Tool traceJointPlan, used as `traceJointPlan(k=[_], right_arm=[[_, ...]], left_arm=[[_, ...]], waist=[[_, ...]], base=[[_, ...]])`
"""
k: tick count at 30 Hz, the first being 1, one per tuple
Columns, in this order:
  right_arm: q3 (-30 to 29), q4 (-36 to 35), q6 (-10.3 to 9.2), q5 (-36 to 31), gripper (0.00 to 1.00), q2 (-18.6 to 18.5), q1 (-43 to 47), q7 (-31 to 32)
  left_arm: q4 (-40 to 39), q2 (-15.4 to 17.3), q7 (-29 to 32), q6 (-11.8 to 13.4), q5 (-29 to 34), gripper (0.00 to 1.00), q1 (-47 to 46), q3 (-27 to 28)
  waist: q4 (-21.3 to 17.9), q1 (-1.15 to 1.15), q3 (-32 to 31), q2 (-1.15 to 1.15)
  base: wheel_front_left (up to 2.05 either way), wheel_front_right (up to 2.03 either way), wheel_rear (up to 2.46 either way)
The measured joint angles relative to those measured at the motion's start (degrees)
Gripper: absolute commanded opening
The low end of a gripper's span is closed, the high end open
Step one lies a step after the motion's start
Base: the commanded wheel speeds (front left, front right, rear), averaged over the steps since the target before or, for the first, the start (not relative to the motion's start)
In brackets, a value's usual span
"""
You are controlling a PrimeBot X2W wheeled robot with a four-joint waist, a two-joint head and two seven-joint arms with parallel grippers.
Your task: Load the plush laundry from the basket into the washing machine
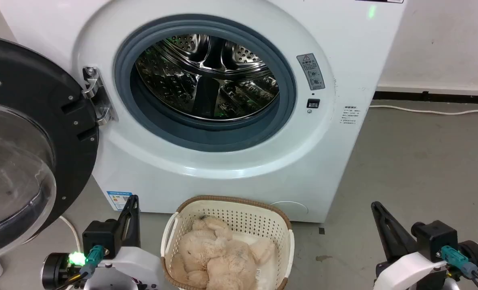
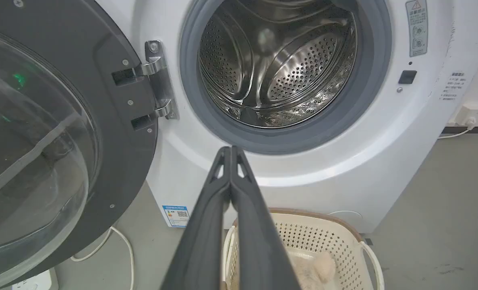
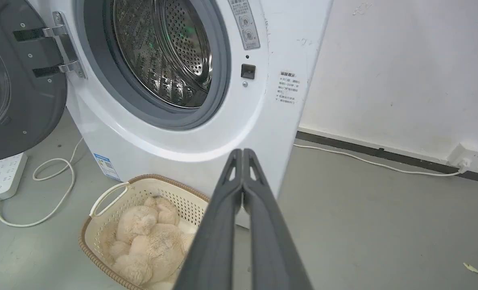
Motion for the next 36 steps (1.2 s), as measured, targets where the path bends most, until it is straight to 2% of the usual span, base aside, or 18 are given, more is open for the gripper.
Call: traceJointPlan(k=[36], right_arm=[[0.01,0.0,0.0,0.0,0.0,0.0,0.0,0.0]], left_arm=[[0.0,0.0,0.0,0.0,0.0,0.0,0.0,0.02]], waist=[[0.0,0.0,0.0,0.0]], base=[[0.0,0.0,0.0]])
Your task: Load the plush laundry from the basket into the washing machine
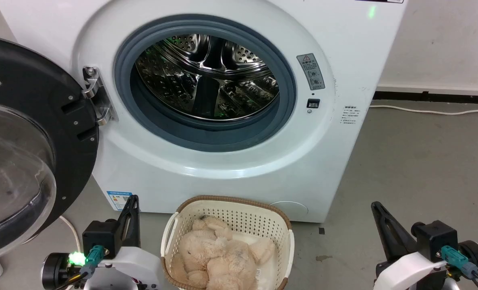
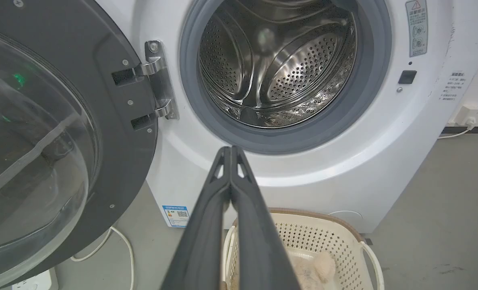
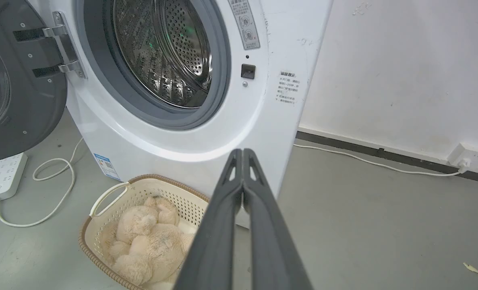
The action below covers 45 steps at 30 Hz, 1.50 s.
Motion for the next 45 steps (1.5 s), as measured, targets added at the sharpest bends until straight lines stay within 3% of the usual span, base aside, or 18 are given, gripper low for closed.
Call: traceJointPlan(k=[17,18,45], right_arm=[[-0.02,0.0,0.0,0.0,0.0,0.0,0.0,0.0],[0.03,0.03,0.01,0.03,1.0,0.0,0.02,0.0],[0.37,-0.35,0.01,4.28,1.0,0.0,0.27,-2.42]], left_arm=[[0.0,0.0,0.0,0.0,0.0,0.0,0.0,-0.03],[0.02,0.0,0.0,0.03,0.0,1.0,-0.02,0.0],[2.57,0.07,-1.51,0.03,-3.97,1.0,-0.75,-1.63]], waist=[[0.0,0.0,0.0,0.0],[0.0,0.0,0.0,0.0],[-0.46,0.0,2.55,0.0]], base=[[0.0,0.0,0.0],[0.0,0.0,0.0],[0.0,0.0,0.0]])
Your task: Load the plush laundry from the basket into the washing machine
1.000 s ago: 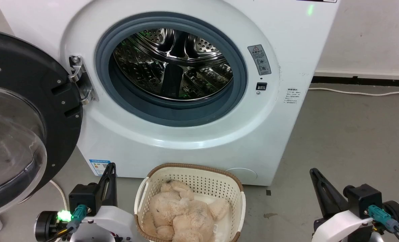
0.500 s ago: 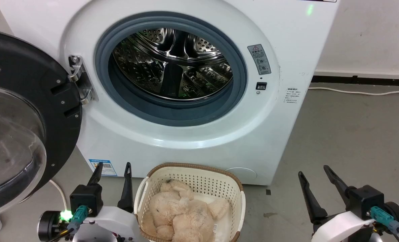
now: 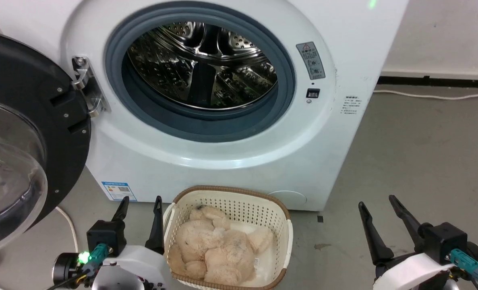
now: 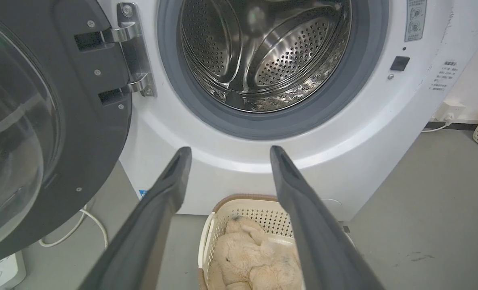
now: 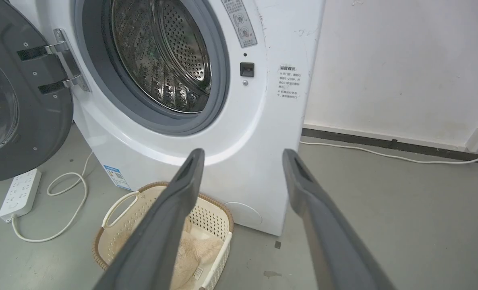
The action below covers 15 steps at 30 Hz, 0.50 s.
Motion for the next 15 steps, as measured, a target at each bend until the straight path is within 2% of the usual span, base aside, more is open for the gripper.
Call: traceJointPlan(k=[15], right_arm=[[-0.04,-1.47,-0.01,3.01,1.0,0.0,-0.17,-1.76]], left_arm=[[8.43,1.02,2.94,-1.31,-3.2,1.0,-7.49,-1.78]], waist=[[-1.52,0.0,5.96,0.0]], base=[[0.0,0.0,0.0]])
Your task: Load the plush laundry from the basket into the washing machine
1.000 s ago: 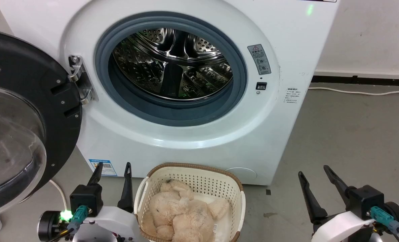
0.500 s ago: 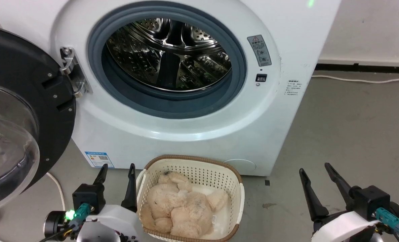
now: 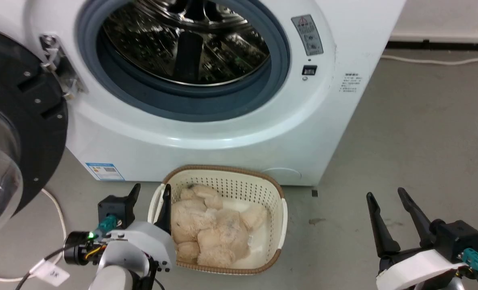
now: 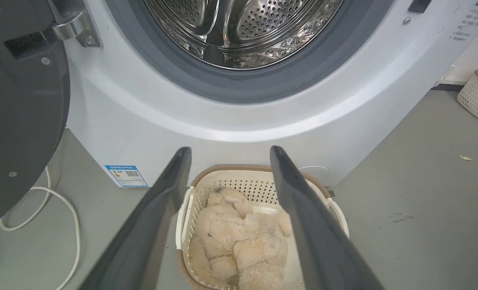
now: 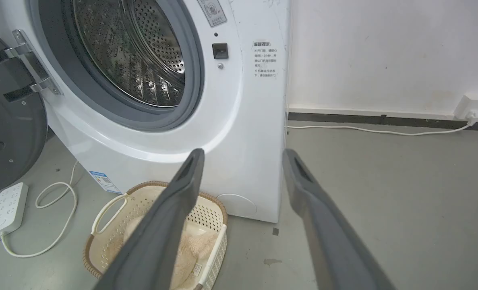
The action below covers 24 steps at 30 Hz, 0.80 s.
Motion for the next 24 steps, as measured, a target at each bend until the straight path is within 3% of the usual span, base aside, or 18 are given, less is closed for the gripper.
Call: traceJointPlan(k=[3,15,24], right_arm=[[0.03,-1.09,0.0,1.87,1.0,0.0,-0.09,-0.99],[0.51,-3.2,0.0,5.46,1.0,0.0,-0.27,-2.34],[1.37,-5.23,0.0,9.32,1.0,0.0,-0.8,-3.74]], left_arm=[[4.86,1.16,2.07,-0.55,-1.4,1.0,-4.19,-1.13],[12.34,2.87,6.26,-0.82,-3.02,1.0,-11.0,-3.31],[19.12,6.9,15.05,-0.47,-2.31,1.0,-18.67,-8.0]], waist=[[-1.33,0.0,3.95,0.0],[-3.71,0.01,11.41,0.0],[-6.16,0.0,19.25,0.0]], base=[[0.0,0.0,0.0],[0.0,0.0,0.0],[0.0,0.0,0.0]])
